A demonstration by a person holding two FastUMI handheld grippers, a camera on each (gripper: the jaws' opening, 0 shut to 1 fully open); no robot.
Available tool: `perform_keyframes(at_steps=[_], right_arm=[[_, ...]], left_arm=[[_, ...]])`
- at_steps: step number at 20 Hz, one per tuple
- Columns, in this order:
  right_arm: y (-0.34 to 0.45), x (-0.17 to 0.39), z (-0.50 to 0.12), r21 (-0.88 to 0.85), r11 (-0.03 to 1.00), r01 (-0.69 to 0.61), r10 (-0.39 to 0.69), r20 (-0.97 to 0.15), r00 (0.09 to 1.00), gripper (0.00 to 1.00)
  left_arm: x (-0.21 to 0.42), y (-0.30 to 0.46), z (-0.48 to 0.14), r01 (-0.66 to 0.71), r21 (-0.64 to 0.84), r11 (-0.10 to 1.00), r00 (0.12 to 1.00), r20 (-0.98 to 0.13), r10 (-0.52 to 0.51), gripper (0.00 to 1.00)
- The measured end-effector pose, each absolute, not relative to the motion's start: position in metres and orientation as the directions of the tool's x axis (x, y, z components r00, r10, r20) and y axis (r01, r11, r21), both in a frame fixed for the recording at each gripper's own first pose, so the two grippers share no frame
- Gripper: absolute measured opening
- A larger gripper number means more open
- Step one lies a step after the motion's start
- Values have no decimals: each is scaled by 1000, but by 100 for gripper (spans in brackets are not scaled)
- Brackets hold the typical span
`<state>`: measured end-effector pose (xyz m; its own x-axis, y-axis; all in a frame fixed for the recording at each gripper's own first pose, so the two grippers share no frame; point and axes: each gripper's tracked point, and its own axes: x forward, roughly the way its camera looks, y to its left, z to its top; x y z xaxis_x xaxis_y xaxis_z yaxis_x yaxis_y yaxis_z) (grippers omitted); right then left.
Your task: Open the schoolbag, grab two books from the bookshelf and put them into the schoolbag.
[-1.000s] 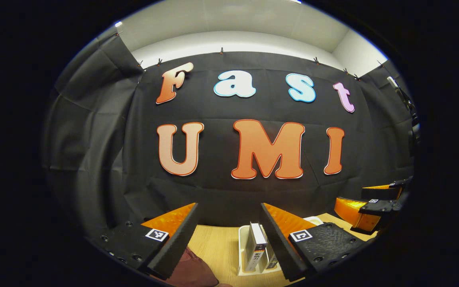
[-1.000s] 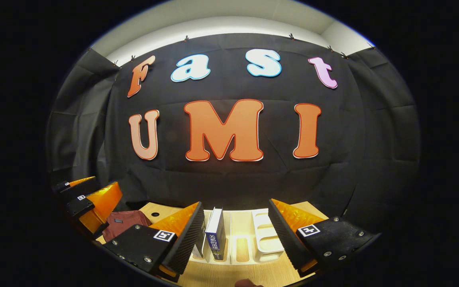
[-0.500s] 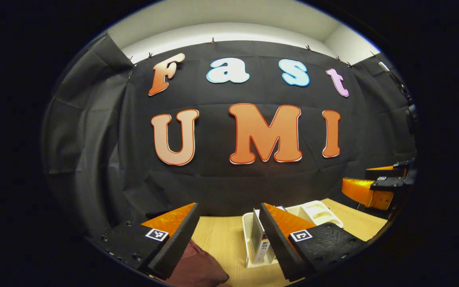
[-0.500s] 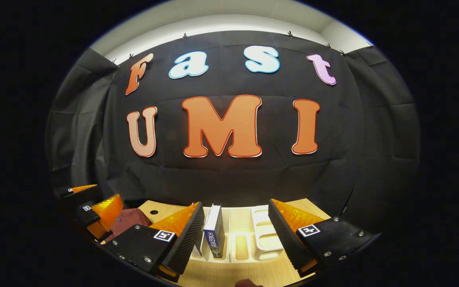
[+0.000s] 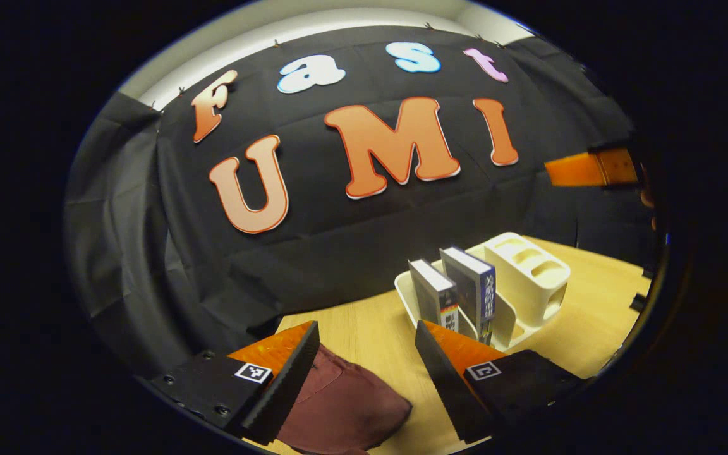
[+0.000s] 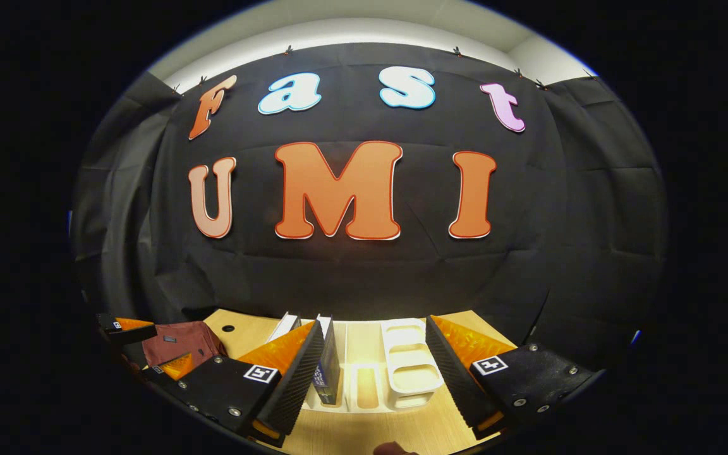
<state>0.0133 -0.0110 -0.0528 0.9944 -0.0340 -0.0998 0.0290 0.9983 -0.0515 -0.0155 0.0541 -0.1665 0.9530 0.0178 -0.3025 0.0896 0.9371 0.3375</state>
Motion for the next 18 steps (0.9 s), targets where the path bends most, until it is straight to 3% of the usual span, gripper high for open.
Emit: perform_keyframes(at_steps=[10, 18], right_arm=[[-24, 14, -77, -82, 994, 68, -79, -144, 986, 96], [-20, 18, -90, -96, 989, 108, -124, -178, 976, 95]], left_arm=[[-62, 78, -301, 237, 474, 848, 818, -569, 89, 97], [-83, 104, -375, 347, 557, 754, 726, -669, 160, 98]])
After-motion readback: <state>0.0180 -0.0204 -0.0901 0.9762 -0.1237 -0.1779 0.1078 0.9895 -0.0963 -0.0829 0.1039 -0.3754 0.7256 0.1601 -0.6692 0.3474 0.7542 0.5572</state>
